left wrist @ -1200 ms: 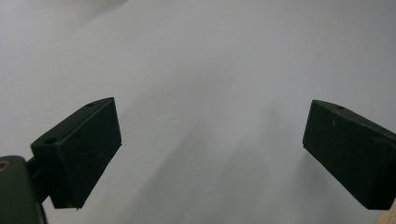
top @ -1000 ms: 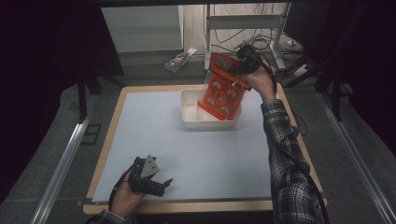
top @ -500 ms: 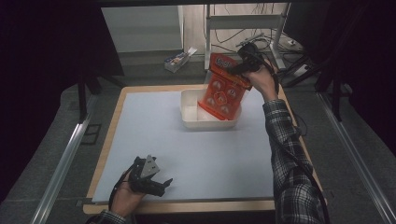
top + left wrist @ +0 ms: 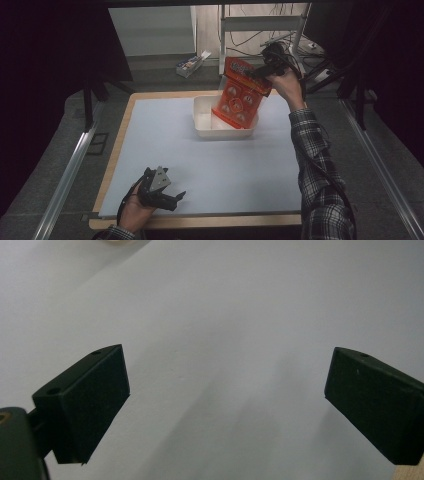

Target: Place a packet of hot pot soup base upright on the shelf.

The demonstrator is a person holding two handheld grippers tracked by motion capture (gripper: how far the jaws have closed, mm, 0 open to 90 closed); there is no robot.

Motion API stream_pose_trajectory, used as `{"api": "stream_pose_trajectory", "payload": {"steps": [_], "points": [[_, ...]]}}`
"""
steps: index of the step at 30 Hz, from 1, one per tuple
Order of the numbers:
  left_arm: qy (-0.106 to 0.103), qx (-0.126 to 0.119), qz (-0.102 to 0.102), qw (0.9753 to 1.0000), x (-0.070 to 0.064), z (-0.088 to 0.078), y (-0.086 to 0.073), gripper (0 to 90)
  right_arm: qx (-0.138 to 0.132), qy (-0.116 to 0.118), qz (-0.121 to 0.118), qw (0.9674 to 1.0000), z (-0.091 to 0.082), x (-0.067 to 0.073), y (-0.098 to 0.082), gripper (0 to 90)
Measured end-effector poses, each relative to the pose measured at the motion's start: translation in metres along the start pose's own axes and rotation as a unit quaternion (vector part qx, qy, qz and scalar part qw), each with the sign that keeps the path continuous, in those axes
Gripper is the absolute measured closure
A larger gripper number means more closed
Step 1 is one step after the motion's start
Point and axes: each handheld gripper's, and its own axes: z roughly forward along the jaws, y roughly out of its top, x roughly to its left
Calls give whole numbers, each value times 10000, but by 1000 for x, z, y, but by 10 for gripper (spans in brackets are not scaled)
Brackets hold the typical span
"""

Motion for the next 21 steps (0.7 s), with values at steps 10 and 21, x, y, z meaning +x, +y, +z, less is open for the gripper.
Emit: {"api": "stream_pose_trajectory", "payload": {"steps": [10, 21], "points": [[-4, -53, 42, 10000, 0, -2, 1, 40, -144, 22, 26, 9999, -15, 4, -3, 31], [-3, -54, 45, 10000, -1, -1, 1, 40, -202, -32, -51, 9998, -31, 12, -9, 21]]}}
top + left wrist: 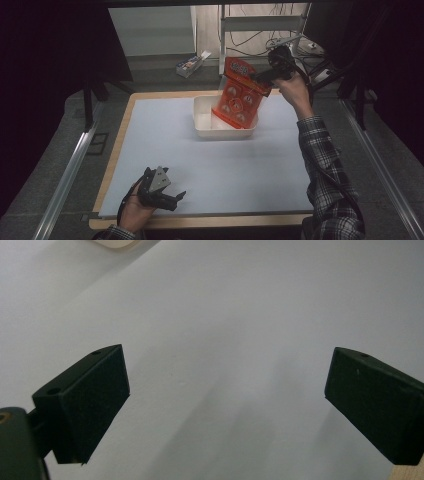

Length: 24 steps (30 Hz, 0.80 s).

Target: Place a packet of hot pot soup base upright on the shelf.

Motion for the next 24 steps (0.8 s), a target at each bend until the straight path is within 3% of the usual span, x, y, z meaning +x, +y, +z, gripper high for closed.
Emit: {"api": "stream_pose_trajectory", "payload": {"steps": [24], "points": [[-7, 19, -5, 10000, -1, 1, 0, 39, -169, 248, -78, 9995, -32, 30, -37, 1]]}}
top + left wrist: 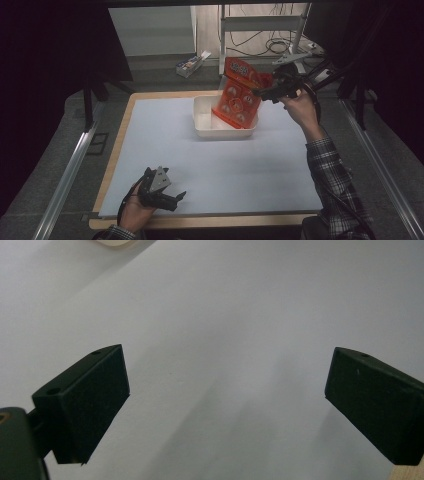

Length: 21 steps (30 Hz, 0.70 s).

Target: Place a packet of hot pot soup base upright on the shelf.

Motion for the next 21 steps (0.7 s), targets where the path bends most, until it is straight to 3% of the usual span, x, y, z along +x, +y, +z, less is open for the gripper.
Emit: {"api": "stream_pose_trajectory", "payload": {"steps": [21], "points": [[19, 70, 72, 9999, -1, 1, 0, 39, -119, 376, -32, 9992, -5, 46, -49, 0]]}}
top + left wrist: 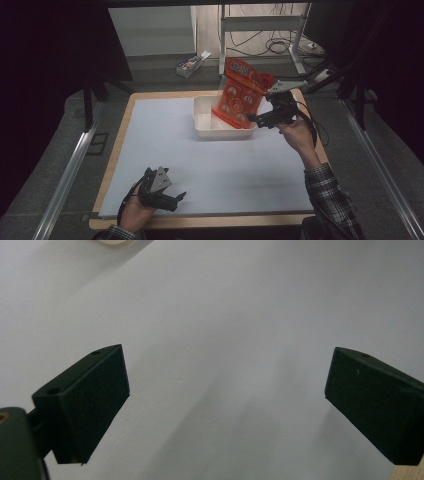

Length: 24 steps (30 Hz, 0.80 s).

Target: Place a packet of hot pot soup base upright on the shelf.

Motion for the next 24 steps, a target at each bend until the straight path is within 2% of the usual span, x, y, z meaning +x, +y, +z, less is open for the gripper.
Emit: {"api": "stream_pose_trajectory", "payload": {"steps": [12, 21, 24], "points": [[-1, 31, 20, 10000, -1, 1, 0, 40, 55, 46, 89, 9999, -6, 15, -40, 0], [-15, 61, 20, 10000, -2, 0, 1, 39, 39, -26, 71, 10000, -18, 32, -56, 0], [-35, 33, -59, 10000, -4, -1, 1, 38, 26, -68, 21, 10000, -20, 40, -61, 0]]}}
